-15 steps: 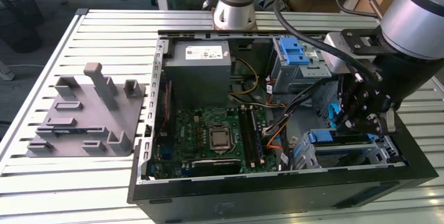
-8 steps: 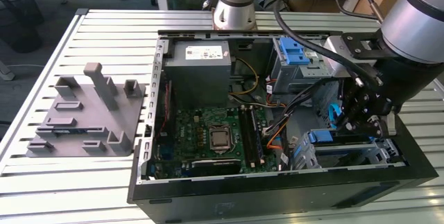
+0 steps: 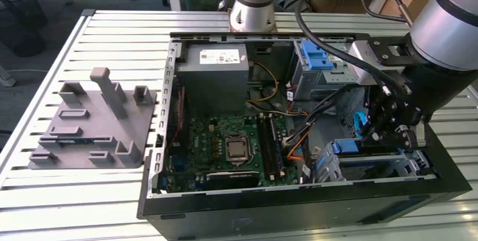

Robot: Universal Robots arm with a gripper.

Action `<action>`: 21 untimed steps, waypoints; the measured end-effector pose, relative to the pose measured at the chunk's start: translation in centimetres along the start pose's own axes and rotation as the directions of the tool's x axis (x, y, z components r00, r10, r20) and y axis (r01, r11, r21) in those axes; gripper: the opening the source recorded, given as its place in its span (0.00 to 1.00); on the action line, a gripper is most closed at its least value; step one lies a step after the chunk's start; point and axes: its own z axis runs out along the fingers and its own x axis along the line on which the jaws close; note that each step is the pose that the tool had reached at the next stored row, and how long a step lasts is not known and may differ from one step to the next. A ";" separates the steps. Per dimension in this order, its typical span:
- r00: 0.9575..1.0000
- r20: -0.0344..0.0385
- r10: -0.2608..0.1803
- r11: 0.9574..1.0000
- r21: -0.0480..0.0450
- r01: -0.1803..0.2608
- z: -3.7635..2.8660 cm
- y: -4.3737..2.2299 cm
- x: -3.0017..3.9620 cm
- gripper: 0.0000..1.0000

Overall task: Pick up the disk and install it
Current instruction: 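Insert the second disk wire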

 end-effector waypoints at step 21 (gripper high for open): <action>1.000 0.002 0.002 1.000 -0.007 -0.002 0.02 -0.25 0.06 0.17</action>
